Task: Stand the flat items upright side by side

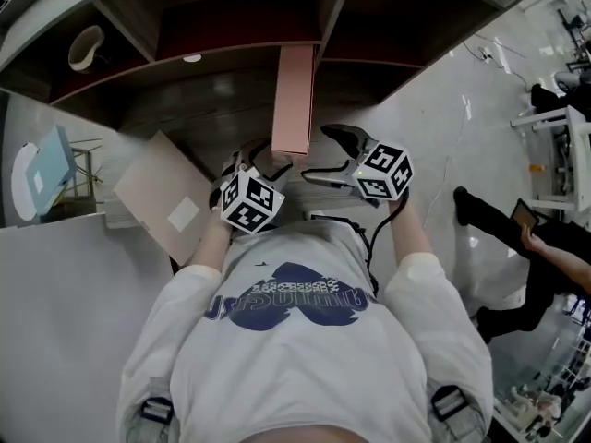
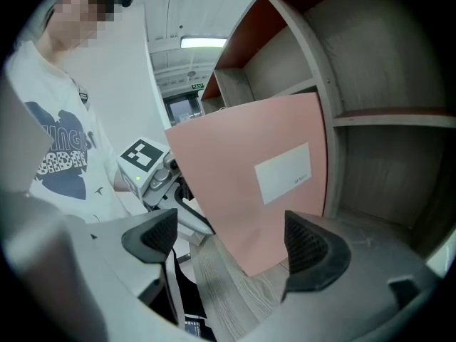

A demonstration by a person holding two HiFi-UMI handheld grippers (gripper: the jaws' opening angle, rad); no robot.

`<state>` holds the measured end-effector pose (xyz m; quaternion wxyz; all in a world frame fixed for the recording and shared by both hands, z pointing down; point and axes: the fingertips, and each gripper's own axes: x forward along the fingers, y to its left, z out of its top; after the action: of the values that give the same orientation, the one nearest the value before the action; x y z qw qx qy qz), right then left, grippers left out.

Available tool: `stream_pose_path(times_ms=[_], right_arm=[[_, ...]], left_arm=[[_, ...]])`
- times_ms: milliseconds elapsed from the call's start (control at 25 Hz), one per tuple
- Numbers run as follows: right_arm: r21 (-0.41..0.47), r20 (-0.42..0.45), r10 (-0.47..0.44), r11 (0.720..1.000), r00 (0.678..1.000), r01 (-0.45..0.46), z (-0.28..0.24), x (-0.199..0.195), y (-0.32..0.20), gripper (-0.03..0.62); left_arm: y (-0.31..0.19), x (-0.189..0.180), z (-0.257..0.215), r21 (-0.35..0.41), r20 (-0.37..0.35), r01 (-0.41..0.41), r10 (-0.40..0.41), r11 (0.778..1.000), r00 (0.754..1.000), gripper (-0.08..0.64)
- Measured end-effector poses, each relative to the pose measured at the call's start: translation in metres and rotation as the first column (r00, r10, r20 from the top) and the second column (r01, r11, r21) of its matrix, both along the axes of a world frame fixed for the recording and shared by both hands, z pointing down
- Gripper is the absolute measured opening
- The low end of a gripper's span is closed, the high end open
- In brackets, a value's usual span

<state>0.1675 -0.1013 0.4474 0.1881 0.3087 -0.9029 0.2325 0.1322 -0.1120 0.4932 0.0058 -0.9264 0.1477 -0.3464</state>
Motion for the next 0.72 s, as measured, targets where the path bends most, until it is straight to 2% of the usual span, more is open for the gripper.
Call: stream_pose_path(times_ms=[400, 600, 720], right_arm=[[-0.053, -0.009, 0.155, 0.986, 0.988, -0.155, 0.005, 0.04, 0.037, 0.454], [-0.04, -0.006, 0.28, 0.959, 0.96, -0.28, 0.002, 0.054, 0.039, 0.453], [-0.028, -0.017, 0.326, 0.945, 0.945, -0.326, 0.001, 0.056, 0.027, 0.454]], left_arm=[[-0.024, 0.017, -0.004, -0.014, -0.028, -0.069, 0.069, 0.998, 0.997, 0.291], [-0.036, 0.024, -0.006, -0.021, -0.044, -0.091, 0.09, 0.996, 0.995, 0.291], [-0.044, 0.027, -0.006, -0.021, -0.048, -0.095, 0.093, 0.995, 0.994, 0.291]])
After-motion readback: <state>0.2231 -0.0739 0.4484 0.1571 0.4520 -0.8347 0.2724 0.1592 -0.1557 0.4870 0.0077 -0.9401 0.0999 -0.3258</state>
